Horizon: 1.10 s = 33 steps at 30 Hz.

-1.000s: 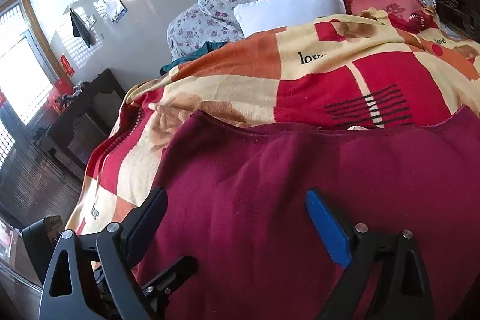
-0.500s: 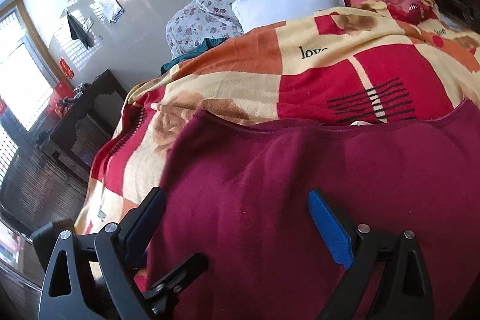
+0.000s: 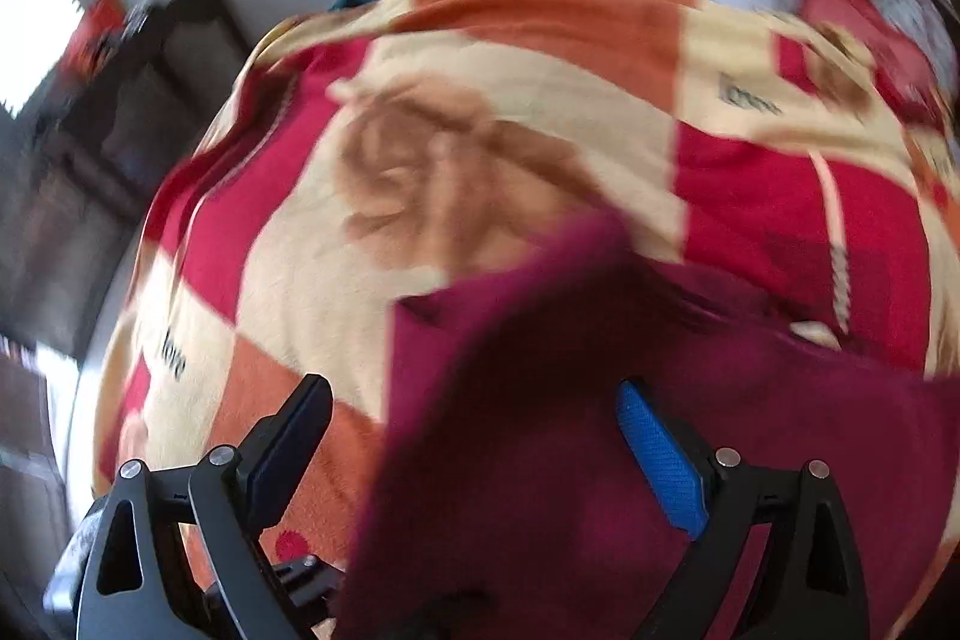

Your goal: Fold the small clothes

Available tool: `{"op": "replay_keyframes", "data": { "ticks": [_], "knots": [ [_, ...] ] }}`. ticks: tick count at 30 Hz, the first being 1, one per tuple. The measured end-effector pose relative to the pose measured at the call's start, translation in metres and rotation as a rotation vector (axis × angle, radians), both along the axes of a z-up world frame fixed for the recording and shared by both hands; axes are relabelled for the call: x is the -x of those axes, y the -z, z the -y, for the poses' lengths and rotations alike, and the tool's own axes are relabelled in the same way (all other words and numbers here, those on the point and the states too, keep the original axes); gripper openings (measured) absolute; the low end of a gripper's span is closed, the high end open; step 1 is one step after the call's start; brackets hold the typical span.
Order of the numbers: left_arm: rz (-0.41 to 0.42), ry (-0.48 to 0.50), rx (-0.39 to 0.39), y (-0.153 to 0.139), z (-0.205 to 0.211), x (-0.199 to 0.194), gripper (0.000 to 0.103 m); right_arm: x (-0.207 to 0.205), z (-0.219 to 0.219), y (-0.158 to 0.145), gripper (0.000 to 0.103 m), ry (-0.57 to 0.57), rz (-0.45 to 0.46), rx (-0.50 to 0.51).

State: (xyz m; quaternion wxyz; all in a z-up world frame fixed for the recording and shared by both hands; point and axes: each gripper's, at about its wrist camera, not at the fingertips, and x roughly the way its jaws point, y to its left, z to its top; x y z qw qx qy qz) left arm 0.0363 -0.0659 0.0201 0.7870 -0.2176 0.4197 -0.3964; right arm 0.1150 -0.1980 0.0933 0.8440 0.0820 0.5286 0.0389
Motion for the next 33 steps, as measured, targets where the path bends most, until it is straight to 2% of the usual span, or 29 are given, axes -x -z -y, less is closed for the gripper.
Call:
{"op": "replay_keyframes", "data": {
  "ticks": [2,6,7,8,9,10,11,12,13,14,15,17,20,23,25,29,31,33],
  "knots": [
    [-0.029,-0.010,-0.001,0.003,0.000,-0.002,0.022,-0.009,-0.011,0.006,0.098,-0.025,-0.038,0.025],
    [-0.121,-0.027,0.041,0.014,-0.007,-0.008,0.022,-0.025,-0.035,0.034,0.095,-0.090,-0.119,0.283],
    [-0.124,-0.030,0.043,0.014,-0.008,-0.009,0.022,-0.026,-0.037,0.039,0.085,-0.100,-0.114,0.324],
    [-0.122,-0.032,0.040,0.014,-0.007,-0.008,0.022,-0.025,-0.039,0.043,0.082,-0.109,-0.098,0.369],
    [-0.118,-0.031,0.034,0.013,-0.007,-0.007,0.022,-0.020,-0.040,0.044,0.078,-0.128,-0.068,0.372],
    [-0.111,-0.029,0.030,0.011,-0.008,-0.005,0.022,-0.015,-0.039,0.041,0.068,-0.135,-0.044,0.373],
    [-0.108,-0.028,0.031,0.010,-0.007,-0.005,0.022,-0.008,-0.038,0.036,0.053,-0.141,-0.015,0.365],
    [-0.100,-0.026,0.032,0.008,-0.006,-0.003,0.022,0.000,-0.032,0.028,0.046,-0.137,0.018,0.328],
    [-0.075,-0.018,0.032,0.002,-0.002,0.000,0.022,0.008,-0.022,0.018,0.030,-0.121,0.046,0.261],
    [-0.052,-0.005,0.033,-0.002,0.000,0.004,0.022,0.014,-0.015,0.011,0.023,-0.111,0.062,0.211],
    [-0.020,0.018,0.045,-0.009,0.003,0.011,0.022,0.023,-0.004,-0.003,0.022,-0.092,0.096,0.155],
    [0.025,0.035,0.047,-0.024,0.009,0.022,0.022,0.045,0.015,-0.030,0.019,-0.075,0.170,0.113],
    [0.061,0.081,0.051,-0.052,0.034,0.049,0.023,0.076,0.039,-0.059,0.018,-0.072,0.237,0.091],
    [0.140,0.113,-0.017,-0.083,0.075,0.081,0.023,0.112,0.077,-0.082,0.018,-0.041,0.296,0.083],
    [0.166,0.141,-0.041,-0.096,0.113,0.100,0.028,0.134,0.107,-0.091,0.018,0.009,0.324,0.078],
    [0.170,0.204,-0.112,-0.093,0.174,0.123,0.031,0.170,0.178,-0.082,0.017,0.148,0.320,0.056],
    [0.185,0.243,-0.187,-0.090,0.197,0.141,0.033,0.182,0.211,-0.057,0.017,0.218,0.289,0.041],
    [0.195,0.278,-0.243,-0.084,0.201,0.155,0.036,0.189,0.232,-0.031,0.017,0.257,0.252,-0.021]
  ]
}}
